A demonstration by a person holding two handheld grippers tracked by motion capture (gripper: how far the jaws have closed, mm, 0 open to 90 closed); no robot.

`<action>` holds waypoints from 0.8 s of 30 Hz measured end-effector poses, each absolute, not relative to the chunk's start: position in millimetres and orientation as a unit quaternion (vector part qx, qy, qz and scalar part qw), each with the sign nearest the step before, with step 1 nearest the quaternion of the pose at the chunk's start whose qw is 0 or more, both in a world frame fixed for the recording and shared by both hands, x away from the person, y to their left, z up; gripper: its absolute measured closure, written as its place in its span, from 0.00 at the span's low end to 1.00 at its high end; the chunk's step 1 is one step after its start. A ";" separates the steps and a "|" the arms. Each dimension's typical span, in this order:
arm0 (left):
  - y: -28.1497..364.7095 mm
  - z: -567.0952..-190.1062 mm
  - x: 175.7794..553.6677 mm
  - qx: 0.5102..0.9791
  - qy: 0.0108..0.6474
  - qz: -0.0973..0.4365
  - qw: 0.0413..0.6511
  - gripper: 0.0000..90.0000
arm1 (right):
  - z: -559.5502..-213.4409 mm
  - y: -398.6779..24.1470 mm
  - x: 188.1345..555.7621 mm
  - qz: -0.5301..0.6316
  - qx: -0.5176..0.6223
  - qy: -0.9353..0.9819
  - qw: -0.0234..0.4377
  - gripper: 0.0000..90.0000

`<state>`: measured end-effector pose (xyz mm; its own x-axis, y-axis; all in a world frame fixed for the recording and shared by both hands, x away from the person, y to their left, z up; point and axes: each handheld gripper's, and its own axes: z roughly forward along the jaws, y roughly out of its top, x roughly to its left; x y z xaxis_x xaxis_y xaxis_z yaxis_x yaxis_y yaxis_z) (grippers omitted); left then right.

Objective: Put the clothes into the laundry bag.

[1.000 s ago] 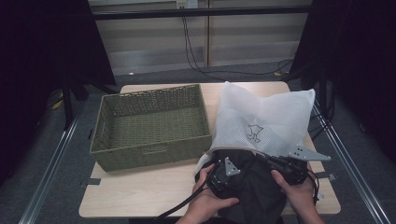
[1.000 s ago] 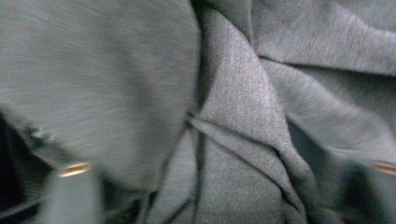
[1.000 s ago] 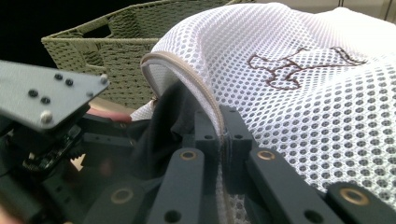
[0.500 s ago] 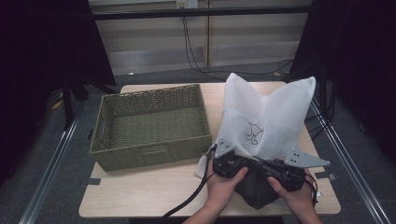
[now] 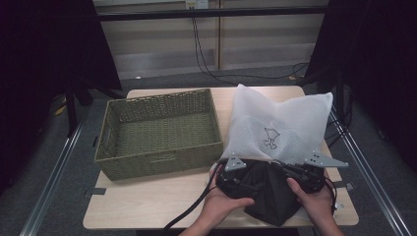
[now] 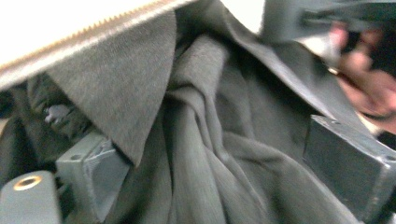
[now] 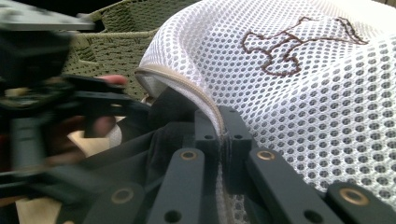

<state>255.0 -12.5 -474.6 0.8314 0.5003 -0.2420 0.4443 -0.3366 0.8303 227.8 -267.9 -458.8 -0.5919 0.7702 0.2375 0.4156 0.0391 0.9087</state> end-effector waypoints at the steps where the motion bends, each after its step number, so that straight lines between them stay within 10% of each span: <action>1: -9.6 -480.3 248.0 0.818 0.283 0.019 0.500 0.08 | -458.8 -266.5 228.0 0.551 0.424 0.701 0.159 0.97; 7: -34.5 -500.1 242.9 0.872 0.280 0.046 0.398 0.19 | -460.5 -259.3 228.9 0.551 0.415 0.708 0.152 0.97; 14: -41.7 -495.4 252.4 0.851 0.311 0.057 0.420 0.90 | -459.9 -252.7 228.3 0.560 0.388 0.720 0.133 0.97; 20: -39.6 -465.5 257.1 0.741 0.305 0.040 0.597 0.93 | -441.9 -246.4 214.4 0.582 0.349 0.723 0.132 0.97; 24: -52.0 -471.3 273.0 0.752 0.371 0.121 0.531 0.92 | -435.6 -251.8 209.1 0.582 0.346 0.722 0.140 0.97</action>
<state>273.0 -52.0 -471.3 0.6951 0.6869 -0.2119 0.4291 -0.1600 0.8890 209.1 -251.8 -435.6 -0.7216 0.6623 0.2015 0.3372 0.0821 0.9379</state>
